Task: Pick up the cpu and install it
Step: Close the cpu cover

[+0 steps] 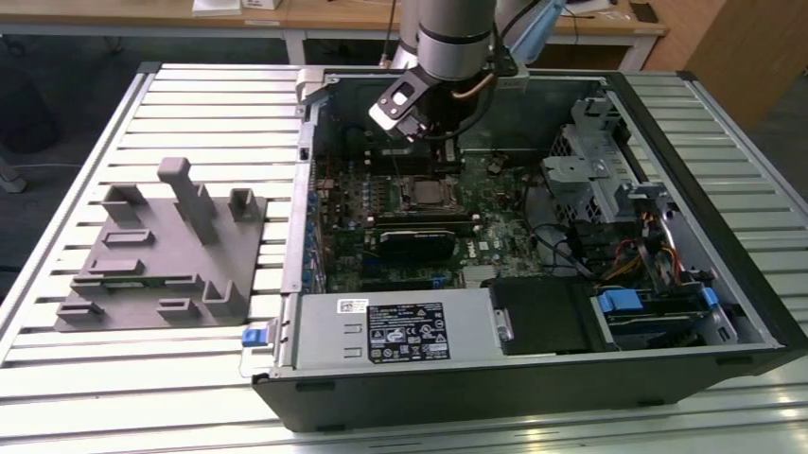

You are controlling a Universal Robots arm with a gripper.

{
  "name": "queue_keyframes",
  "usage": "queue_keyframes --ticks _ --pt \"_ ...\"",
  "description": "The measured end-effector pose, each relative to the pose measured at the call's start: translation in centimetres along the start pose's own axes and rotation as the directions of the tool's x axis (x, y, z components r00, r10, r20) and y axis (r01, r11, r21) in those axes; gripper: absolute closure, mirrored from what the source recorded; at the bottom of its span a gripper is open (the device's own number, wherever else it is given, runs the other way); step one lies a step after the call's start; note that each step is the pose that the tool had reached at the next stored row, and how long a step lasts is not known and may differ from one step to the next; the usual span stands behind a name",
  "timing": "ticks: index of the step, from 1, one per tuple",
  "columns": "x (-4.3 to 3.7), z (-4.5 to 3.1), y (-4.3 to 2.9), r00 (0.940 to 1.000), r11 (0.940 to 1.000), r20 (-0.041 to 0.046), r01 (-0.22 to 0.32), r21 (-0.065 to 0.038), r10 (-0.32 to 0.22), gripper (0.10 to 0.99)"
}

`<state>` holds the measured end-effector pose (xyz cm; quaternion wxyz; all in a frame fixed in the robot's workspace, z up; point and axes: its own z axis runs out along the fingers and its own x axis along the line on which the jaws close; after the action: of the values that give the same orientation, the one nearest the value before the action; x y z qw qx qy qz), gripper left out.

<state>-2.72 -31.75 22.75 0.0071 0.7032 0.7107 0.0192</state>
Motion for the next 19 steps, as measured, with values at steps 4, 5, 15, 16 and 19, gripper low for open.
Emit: queue_keyframes --ticks 4,5,15,16,19 --pt "0.00 0.35 -1.53 1.0000 1.0000 0.0002 0.000 0.000 0.000 0.980" --pt "0.01 0.44 -1.87 1.0000 1.0000 0.0001 0.000 0.000 0.000 0.980" --pt "-0.01 1.93 -3.02 1.0000 1.0000 0.0000 0.000 0.000 0.000 0.980" --pt "-0.01 2.09 -3.09 1.0000 1.0000 0.0001 0.000 0.000 0.000 0.980" --pt "-0.02 2.53 -3.18 1.0000 1.0000 0.0000 0.000 0.000 0.000 0.980"
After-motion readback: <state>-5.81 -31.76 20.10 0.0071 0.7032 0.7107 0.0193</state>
